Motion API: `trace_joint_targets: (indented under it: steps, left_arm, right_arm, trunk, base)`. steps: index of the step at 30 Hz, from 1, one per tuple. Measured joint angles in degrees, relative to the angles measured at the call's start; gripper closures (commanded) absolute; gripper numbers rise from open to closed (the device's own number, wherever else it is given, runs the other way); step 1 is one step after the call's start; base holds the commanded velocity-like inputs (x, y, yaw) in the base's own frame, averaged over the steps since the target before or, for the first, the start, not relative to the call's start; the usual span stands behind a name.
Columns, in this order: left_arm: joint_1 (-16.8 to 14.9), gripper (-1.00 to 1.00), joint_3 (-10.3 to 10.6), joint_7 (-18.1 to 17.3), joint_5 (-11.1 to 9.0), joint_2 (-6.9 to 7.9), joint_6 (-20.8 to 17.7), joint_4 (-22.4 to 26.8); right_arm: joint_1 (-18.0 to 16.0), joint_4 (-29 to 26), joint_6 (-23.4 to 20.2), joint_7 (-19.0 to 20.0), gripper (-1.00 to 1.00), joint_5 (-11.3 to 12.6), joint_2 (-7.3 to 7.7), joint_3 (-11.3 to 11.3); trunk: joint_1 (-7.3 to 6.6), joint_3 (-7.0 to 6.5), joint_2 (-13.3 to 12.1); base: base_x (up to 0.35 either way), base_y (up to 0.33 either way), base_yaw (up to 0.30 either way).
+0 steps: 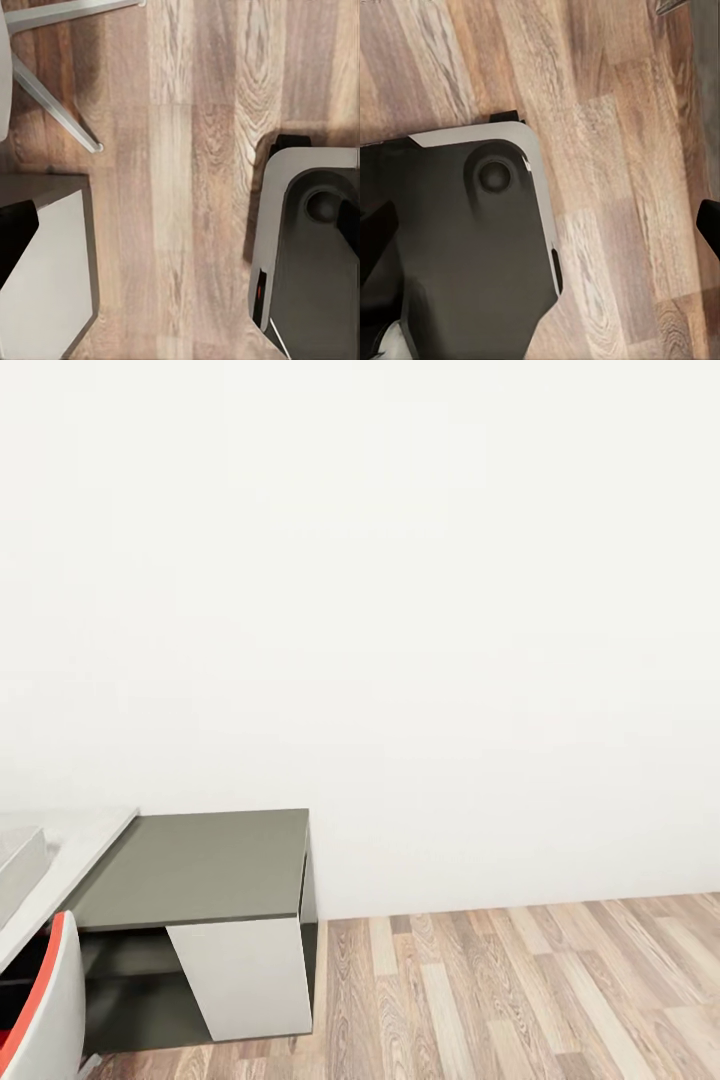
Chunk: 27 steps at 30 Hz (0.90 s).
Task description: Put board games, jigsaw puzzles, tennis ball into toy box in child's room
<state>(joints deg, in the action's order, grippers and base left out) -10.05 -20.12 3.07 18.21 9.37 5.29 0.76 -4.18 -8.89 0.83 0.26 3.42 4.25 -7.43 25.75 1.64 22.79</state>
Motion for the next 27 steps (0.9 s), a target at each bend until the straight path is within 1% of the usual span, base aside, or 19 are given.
trace_joint_targets:
  steps: [4, 7, 9, 11, 14, 18, 27]
  left_arm:
    - [0.0, -1.00, -0.2, 0.0, 0.0, -0.85, 0.1, 0.2]
    - [0.0, -1.00, -0.4, 0.0, -0.2, -1.53, 0.1, 0.2]
    - [0.0, -1.00, -0.4, -0.1, -0.1, -3.09, 0.1, 0.2]
    - [0.0, -1.00, -0.4, -0.1, -0.1, -4.21, 0.1, 0.2]
    - [0.0, -1.00, -0.4, -0.1, -0.1, -5.22, 0.1, 0.2]
    - [0.0, -1.00, -0.4, 0.0, -0.2, -5.82, 0.1, 0.2]
    - [0.0, -1.00, -0.3, 0.0, -0.1, -6.03, 0.1, 0.2]
  right_arm:
    - [0.0, 0.0, 0.1, -0.2, -1.00, 0.0, 0.25, -0.1]
    - [0.0, 0.0, 0.2, -0.3, -1.00, 0.0, 0.14, -0.1]
    - [0.0, 0.0, 0.2, -0.3, -1.00, 0.1, 0.03, 0.0]
    - [0.0, 0.0, 0.2, -0.3, -1.00, 0.1, -0.04, 0.0]
    - [0.0, 0.0, 0.2, -0.3, -1.00, 0.2, -0.05, 0.0]
    - [0.0, 0.0, 0.2, -0.3, -1.00, 0.1, 0.01, -0.1]
    - [0.0, 0.0, 0.2, -0.3, -1.00, 0.0, -0.02, 0.0]
  trunk:
    - [0.00, 0.04, 0.0]
    - [0.00, 0.04, 0.0]
    - [0.00, 0.05, 0.0]
    - [0.00, 0.05, 0.0]
    - [0.00, 0.05, 0.0]
    - [0.00, 0.05, 0.0]
    - [0.00, 0.05, 0.0]
  base:
    - [0.000, 0.000, 0.000]
    - [0.000, 0.000, 0.000]
    - [0.000, 0.000, 0.000]
    - [0.000, 0.000, 0.000]
    - [0.000, 0.000, 0.000]
    - [0.000, 0.000, 0.000]
    - [0.000, 0.000, 0.000]
